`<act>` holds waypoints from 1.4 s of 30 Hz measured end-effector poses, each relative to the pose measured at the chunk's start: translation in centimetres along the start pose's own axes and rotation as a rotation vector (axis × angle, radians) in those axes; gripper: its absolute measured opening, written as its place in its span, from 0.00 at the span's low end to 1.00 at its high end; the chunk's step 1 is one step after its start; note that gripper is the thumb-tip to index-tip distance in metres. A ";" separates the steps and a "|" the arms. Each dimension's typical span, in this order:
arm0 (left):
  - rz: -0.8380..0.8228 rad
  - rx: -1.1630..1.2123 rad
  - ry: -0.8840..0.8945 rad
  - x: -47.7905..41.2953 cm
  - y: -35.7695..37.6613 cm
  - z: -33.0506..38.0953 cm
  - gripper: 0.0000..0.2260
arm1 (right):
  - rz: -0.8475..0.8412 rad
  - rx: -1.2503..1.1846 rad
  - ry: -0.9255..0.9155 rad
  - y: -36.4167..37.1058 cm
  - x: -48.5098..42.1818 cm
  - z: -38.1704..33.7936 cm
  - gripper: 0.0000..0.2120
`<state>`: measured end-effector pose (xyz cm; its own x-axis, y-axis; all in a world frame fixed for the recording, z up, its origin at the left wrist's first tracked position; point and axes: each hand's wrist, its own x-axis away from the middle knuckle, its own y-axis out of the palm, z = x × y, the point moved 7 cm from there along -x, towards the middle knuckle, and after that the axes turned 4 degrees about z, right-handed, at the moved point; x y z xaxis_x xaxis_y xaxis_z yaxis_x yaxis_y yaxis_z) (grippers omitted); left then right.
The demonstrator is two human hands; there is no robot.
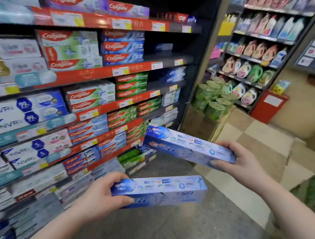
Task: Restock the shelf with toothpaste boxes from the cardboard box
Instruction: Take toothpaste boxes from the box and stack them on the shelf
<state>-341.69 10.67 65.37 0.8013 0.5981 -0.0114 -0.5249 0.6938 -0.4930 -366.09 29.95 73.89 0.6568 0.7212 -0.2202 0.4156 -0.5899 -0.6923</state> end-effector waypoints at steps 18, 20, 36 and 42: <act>-0.052 0.021 -0.026 -33.5 7.3 10.1 0.34 | 0.040 -0.006 0.022 -11.3 -28.3 13.9 0.17; -0.079 0.019 -0.020 -37.2 7.7 11.0 0.41 | 0.052 0.007 -0.003 -12.2 -32.0 14.9 0.16; 0.380 0.043 -0.163 -57.3 7.8 13.6 0.24 | -0.148 0.138 -0.472 -12.0 -68.6 19.6 0.19; 0.438 0.155 -0.203 -62.0 9.3 14.2 0.31 | -0.212 0.101 -0.579 -8.7 -80.4 19.2 0.21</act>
<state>-400.33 -14.22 73.87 0.4327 0.9015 -0.0117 -0.8480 0.4026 -0.3446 -434.64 -15.91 84.41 0.1071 0.9155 -0.3879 0.4197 -0.3953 -0.8171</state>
